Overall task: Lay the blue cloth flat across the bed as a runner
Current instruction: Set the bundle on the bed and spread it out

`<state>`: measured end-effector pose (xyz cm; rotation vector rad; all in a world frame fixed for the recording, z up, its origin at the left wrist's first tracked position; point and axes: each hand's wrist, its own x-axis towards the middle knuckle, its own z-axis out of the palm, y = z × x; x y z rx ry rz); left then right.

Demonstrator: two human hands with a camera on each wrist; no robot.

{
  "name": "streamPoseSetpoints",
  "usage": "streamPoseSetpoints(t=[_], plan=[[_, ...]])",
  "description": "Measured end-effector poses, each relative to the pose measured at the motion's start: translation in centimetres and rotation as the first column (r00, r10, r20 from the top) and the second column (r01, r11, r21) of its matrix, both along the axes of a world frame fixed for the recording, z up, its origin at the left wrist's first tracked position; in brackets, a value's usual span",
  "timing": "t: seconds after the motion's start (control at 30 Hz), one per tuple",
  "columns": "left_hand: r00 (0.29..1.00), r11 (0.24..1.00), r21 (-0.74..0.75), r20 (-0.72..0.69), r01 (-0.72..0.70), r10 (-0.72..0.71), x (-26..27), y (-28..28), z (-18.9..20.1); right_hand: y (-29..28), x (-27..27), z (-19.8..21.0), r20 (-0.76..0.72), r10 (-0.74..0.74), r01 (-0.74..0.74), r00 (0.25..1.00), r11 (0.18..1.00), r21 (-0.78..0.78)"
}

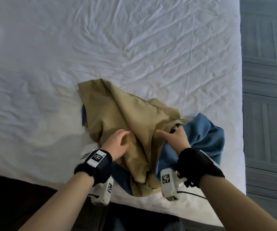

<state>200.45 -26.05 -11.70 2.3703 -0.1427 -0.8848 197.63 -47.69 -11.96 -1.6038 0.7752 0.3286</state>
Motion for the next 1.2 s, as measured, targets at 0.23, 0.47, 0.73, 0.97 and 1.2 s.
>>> streamPoseSetpoints(t=[0.23, 0.47, 0.73, 0.97, 1.2], plan=[[0.922, 0.954, -0.101, 0.245, -0.284, 0.3, 0.7, 3.5, 1.3, 3.9, -3.1, 0.2, -0.019, 0.785, -0.775, 0.619, 0.607, -0.175], [0.822, 0.913, -0.173, 0.397, -0.37, 0.408, 0.2, 6.4, 1.7, 5.7, -12.4, -1.6, -0.575, 0.817, -0.941, 0.033, -0.168, -0.293], [0.921, 0.994, 0.091, 0.39, -0.057, 0.017, -3.1, 8.0, 1.5, 5.8, -16.2, 1.0, -0.559, 0.756, -0.938, 0.34, 0.227, -0.263], [0.911, 0.99, 0.134, 0.401, 0.049, -0.099, 0.2, 4.9, 1.4, -1.4, -7.6, 2.5, -0.121, 0.441, -0.416, 0.89, 0.673, -0.611], [0.898, 0.958, 0.249, 0.374, 0.146, -0.234, 6.8, -1.1, 0.1, -8.8, -1.1, -1.1, -0.333, 0.481, -0.577, 0.811, 0.562, -0.593]])
